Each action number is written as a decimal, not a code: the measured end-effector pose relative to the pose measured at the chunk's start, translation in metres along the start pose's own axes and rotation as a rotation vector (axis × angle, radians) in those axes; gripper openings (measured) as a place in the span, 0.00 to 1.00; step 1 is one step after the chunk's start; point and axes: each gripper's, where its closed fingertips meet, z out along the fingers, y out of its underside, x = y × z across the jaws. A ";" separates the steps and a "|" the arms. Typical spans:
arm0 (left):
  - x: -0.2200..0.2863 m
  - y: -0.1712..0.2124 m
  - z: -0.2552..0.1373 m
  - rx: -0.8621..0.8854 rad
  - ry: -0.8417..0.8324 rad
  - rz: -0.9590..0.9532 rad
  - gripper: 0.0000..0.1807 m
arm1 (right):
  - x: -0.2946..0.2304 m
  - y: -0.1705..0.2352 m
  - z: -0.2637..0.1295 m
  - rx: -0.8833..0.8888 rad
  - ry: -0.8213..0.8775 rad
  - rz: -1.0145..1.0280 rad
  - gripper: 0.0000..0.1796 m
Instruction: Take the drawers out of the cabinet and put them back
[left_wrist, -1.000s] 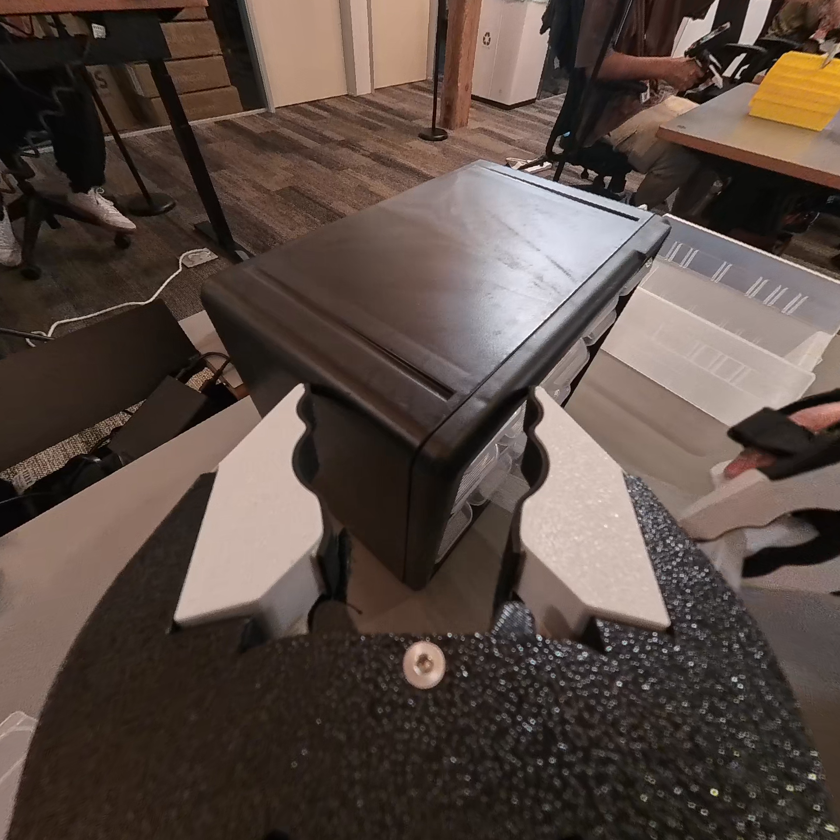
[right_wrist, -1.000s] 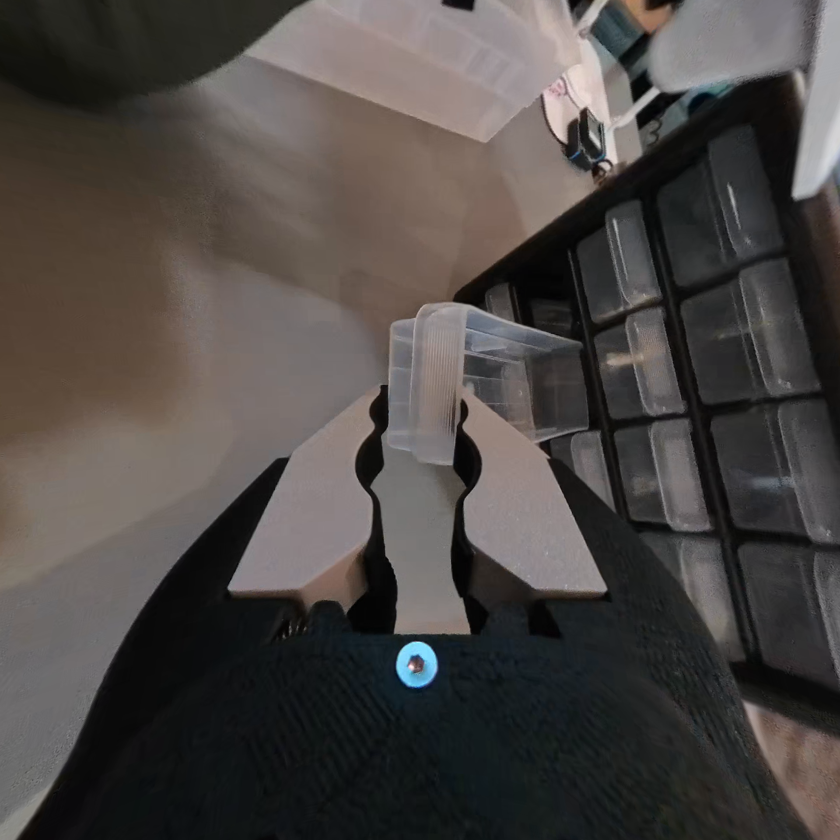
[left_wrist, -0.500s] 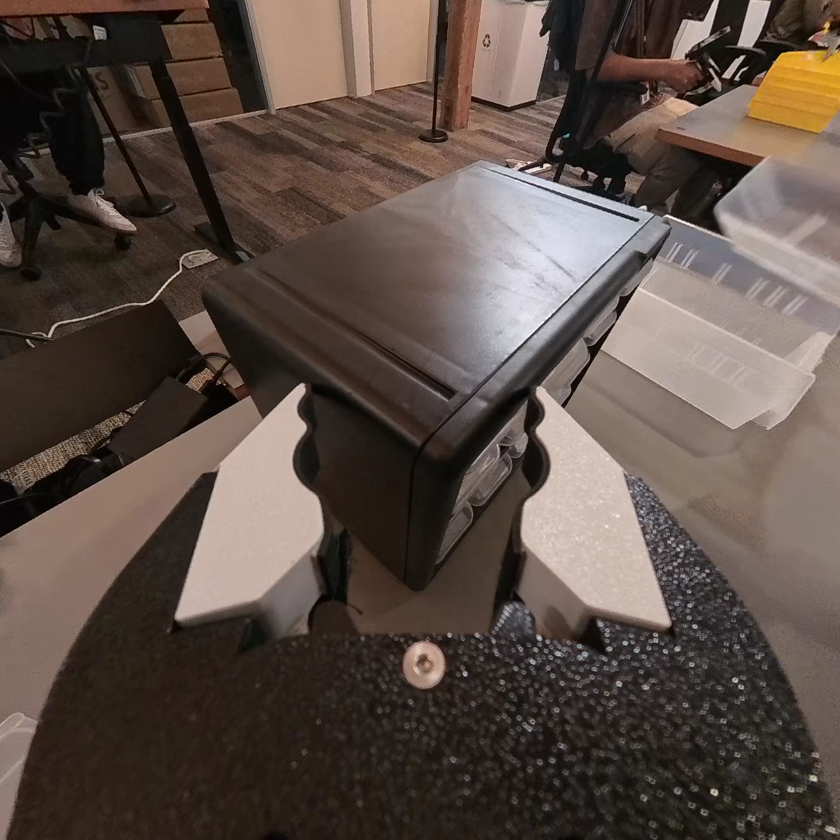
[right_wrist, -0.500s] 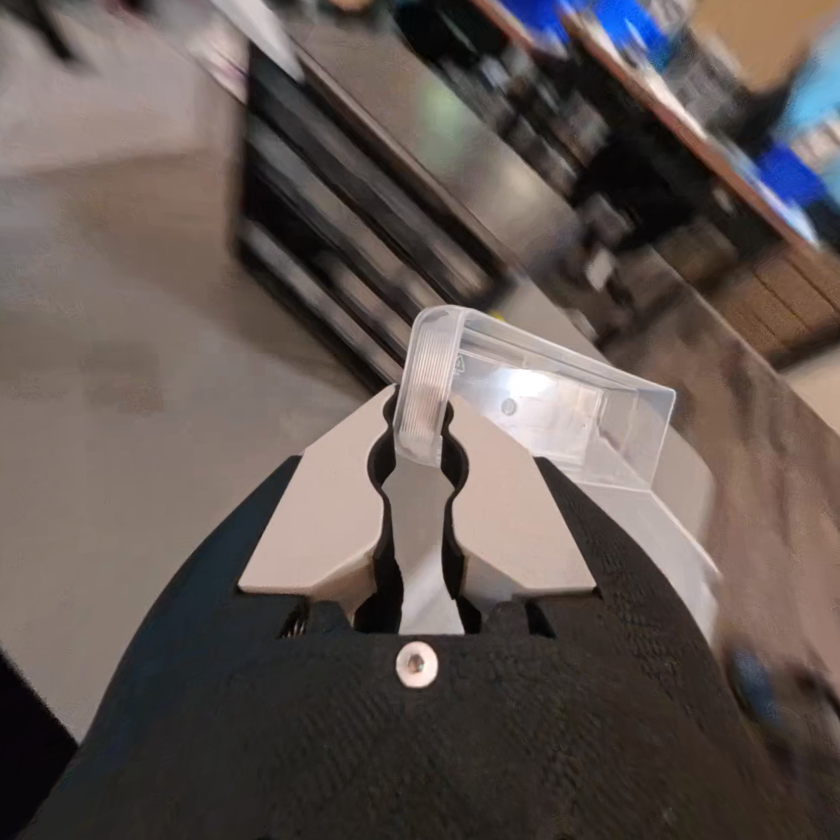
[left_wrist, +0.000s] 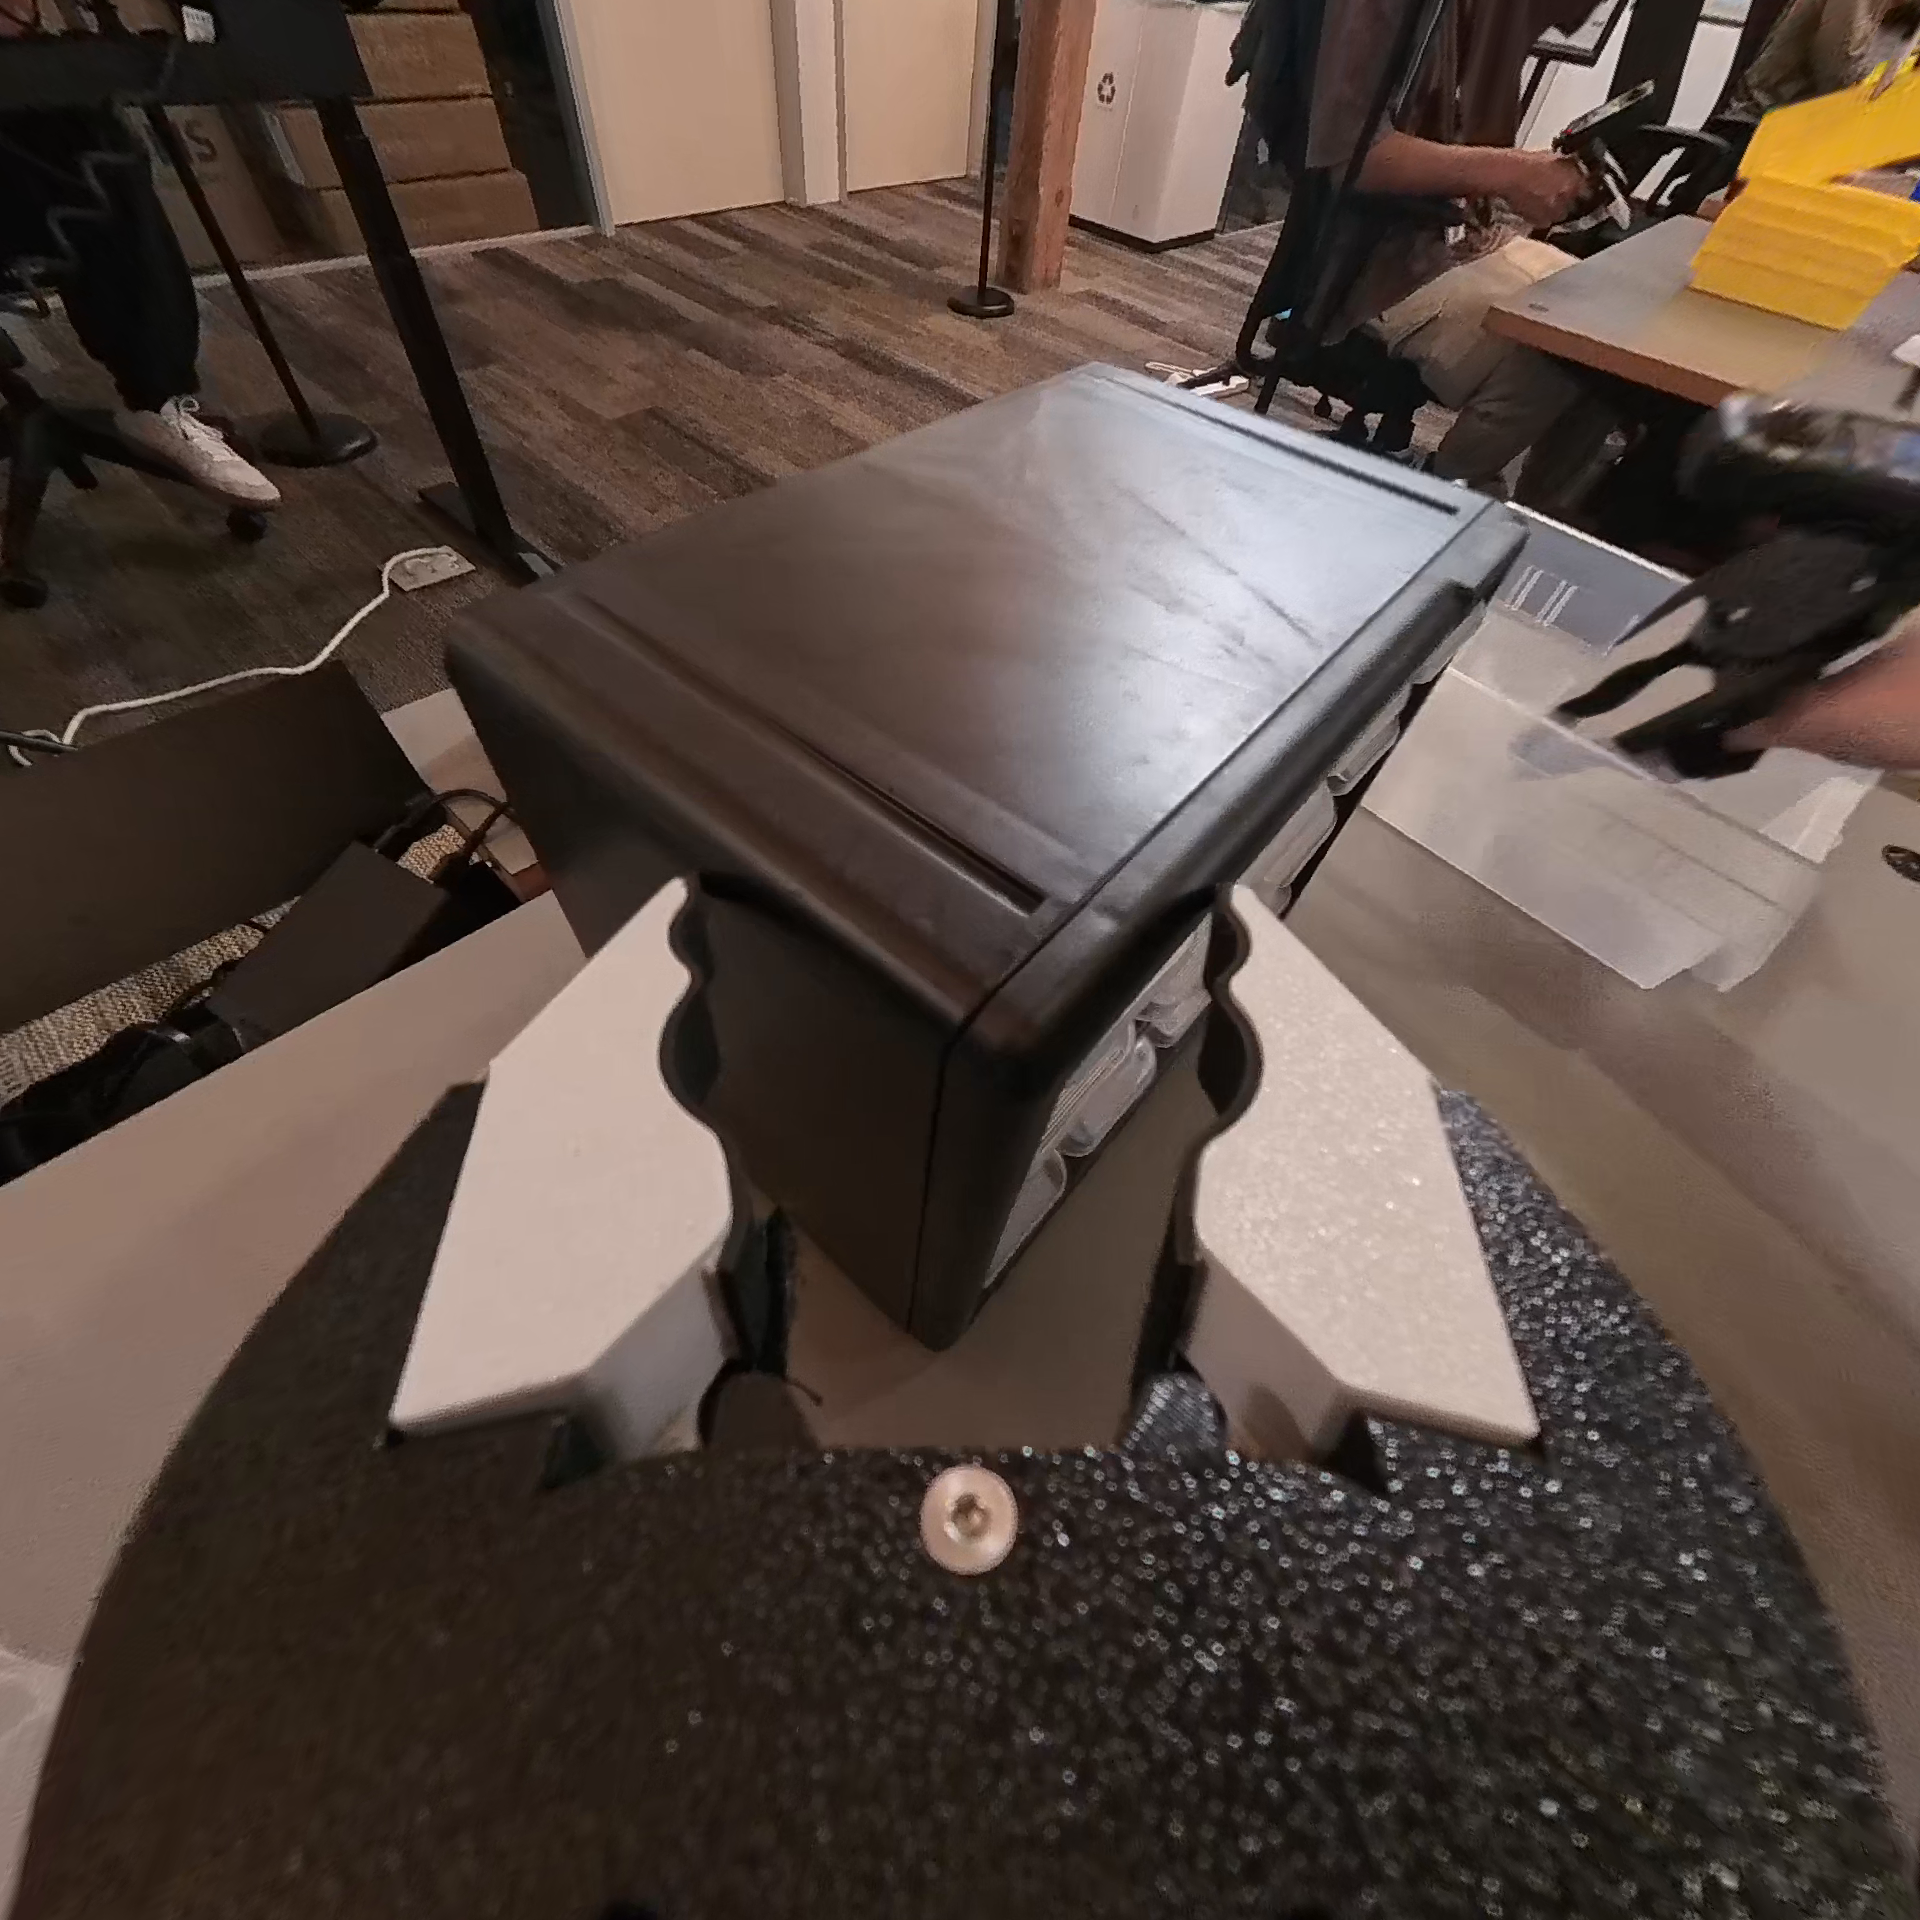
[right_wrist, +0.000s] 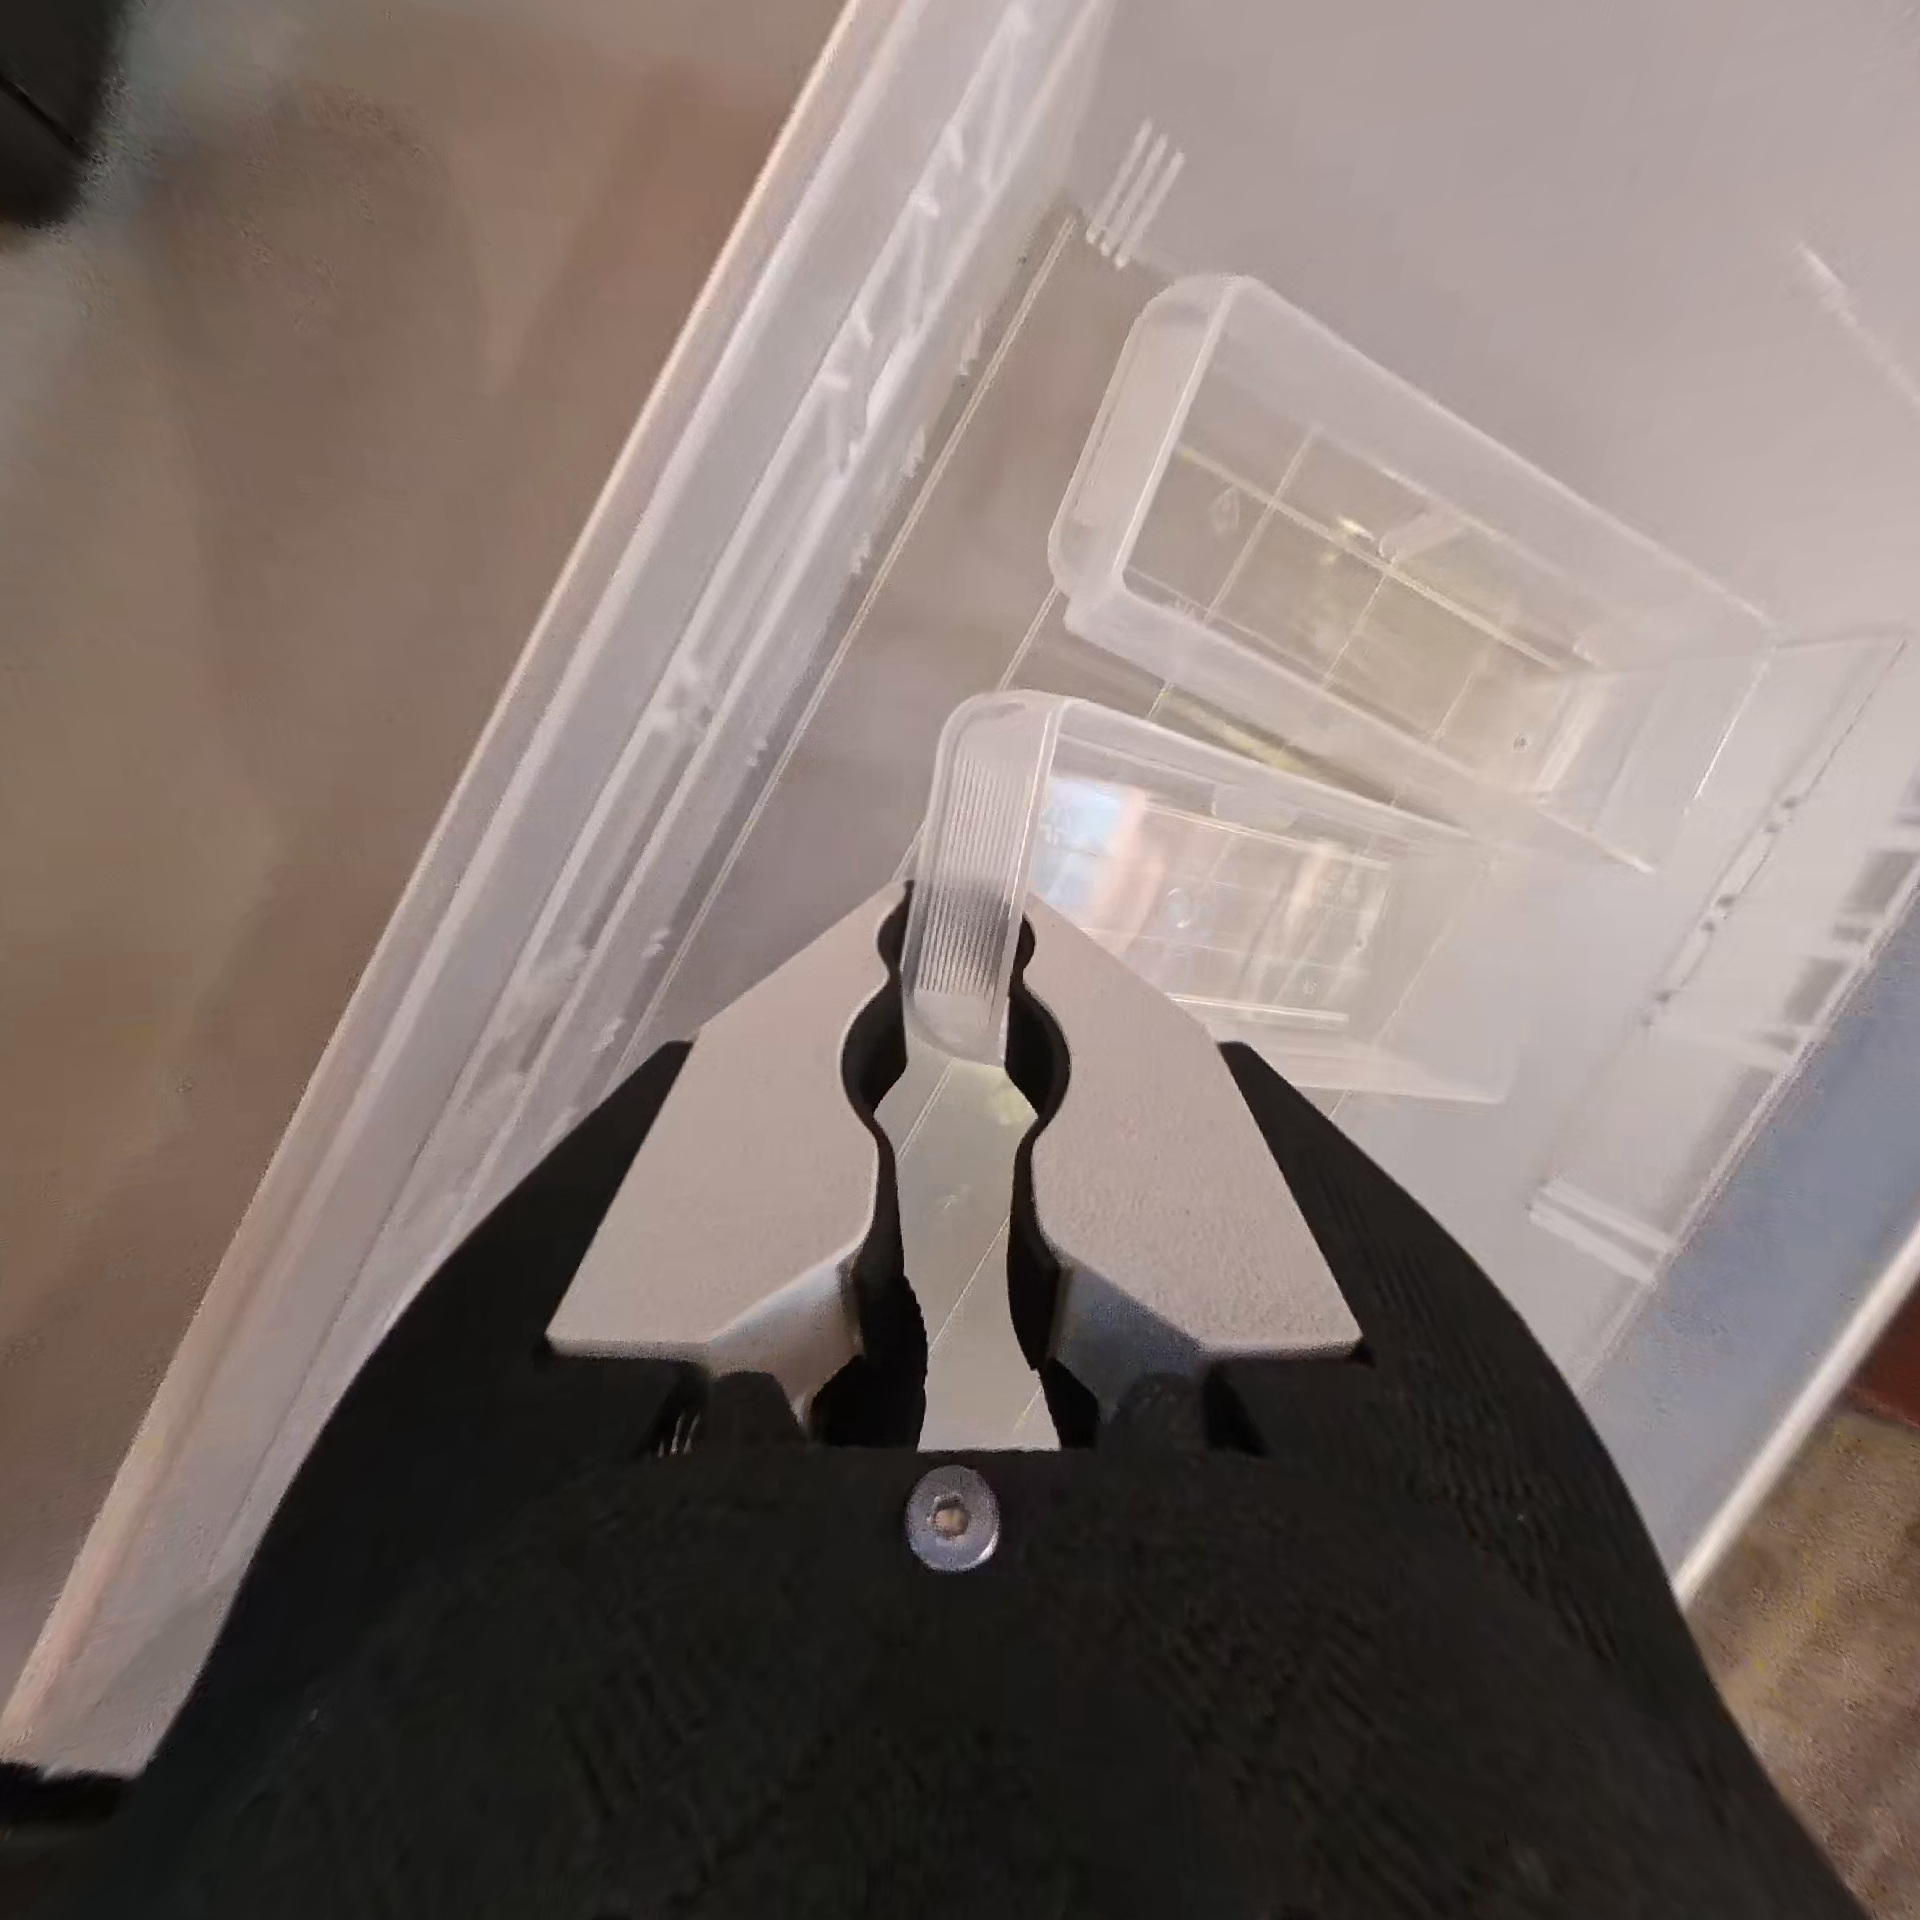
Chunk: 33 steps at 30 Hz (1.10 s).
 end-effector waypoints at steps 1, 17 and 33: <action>0.000 0.000 0.001 -0.002 0.004 -0.007 0.53 | 0.002 -0.002 0.005 -0.021 0.015 -0.011 0.06; -0.001 0.001 0.001 -0.003 0.014 -0.007 0.53 | 0.012 -0.042 0.045 0.041 0.009 0.082 0.18; -0.001 0.001 0.002 -0.007 0.010 -0.008 0.53 | -0.175 -0.131 -0.105 0.847 0.232 -0.763 0.24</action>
